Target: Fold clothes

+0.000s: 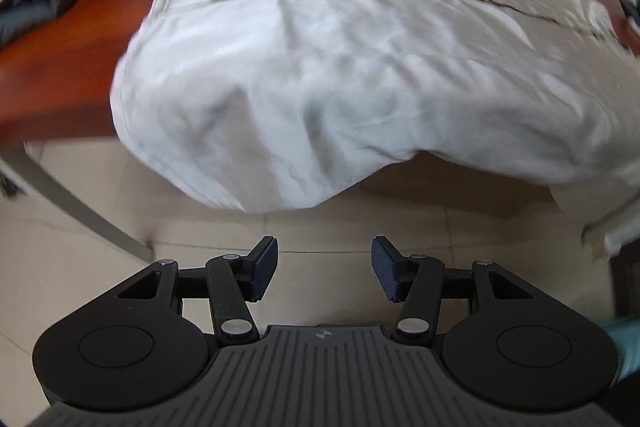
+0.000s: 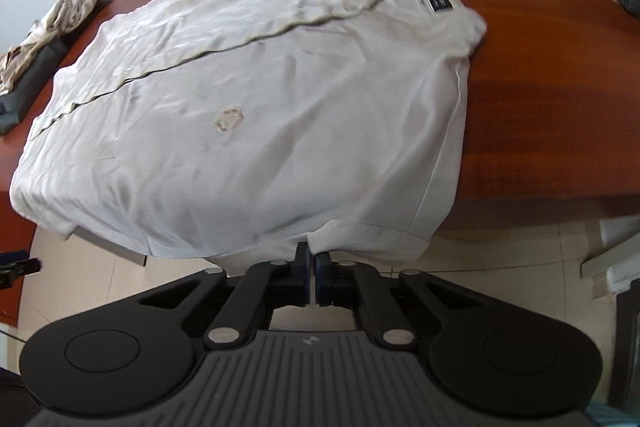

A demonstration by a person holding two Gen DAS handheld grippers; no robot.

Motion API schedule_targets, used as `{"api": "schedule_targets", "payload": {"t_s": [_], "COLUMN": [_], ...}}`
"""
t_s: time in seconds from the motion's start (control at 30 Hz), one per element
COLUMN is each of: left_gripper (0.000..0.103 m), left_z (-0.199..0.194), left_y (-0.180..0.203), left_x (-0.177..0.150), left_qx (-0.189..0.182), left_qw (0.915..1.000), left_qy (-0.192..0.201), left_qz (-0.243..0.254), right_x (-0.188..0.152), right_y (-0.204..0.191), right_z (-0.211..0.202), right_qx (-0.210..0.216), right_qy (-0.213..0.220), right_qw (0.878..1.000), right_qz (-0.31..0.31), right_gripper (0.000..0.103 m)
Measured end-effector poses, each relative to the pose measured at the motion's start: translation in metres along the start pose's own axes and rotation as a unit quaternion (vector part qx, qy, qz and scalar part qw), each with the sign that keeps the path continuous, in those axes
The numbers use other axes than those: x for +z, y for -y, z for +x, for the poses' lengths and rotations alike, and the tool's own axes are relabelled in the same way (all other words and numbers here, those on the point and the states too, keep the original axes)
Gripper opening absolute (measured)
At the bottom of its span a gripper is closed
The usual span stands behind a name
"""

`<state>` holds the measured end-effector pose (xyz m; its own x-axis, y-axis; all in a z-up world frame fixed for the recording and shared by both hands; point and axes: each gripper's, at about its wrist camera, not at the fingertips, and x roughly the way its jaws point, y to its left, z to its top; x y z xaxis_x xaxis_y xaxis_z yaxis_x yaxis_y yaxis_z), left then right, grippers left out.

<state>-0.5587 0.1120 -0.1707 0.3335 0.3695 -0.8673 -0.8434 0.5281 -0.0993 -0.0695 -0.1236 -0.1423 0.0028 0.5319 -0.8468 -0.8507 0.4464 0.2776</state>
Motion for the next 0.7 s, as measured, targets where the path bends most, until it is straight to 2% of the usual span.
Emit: {"api": "schedule_targets", "payload": {"t_s": [0.1,0.23,0.33,0.47,0.53,0.6,0.7], "left_gripper": [0.055,0.055,0.055,0.055,0.055,0.055,0.055], "left_z": [0.012,0.03,0.051,0.066,0.07,0.072,0.076], "left_y": [-0.013,-0.023,-0.014,0.001,0.009,0.019,0.032], "left_x": [-0.005,-0.011,-0.02,-0.03,-0.035,-0.041,-0.046], "left_qx": [-0.024,-0.022,0.039,0.088,0.118,0.156,0.187], "left_qw": [0.9977,0.9942,0.9966,0.9939,0.9889,0.9791,0.966], "left_qy": [0.017,0.033,0.049,0.064,0.077,0.095,0.11], "left_qz": [-0.062,-0.1,-0.054,0.011,0.047,0.089,0.141], "right_x": [0.005,0.013,0.018,0.022,0.023,0.024,0.022], "right_y": [-0.007,-0.016,-0.023,-0.03,-0.033,-0.035,-0.037], "right_z": [-0.01,-0.023,-0.033,-0.037,-0.036,-0.034,-0.032], "right_qx": [-0.007,-0.016,-0.022,-0.033,-0.037,-0.04,-0.04], "right_qy": [-0.003,-0.007,-0.009,-0.015,-0.018,-0.022,-0.024], "right_qw": [1.0,0.999,0.998,0.997,0.996,0.996,0.996], "right_qz": [-0.017,-0.04,-0.058,-0.074,-0.079,-0.082,-0.082], "right_gripper": [0.002,0.002,0.002,0.002,0.002,0.002,0.002]}}
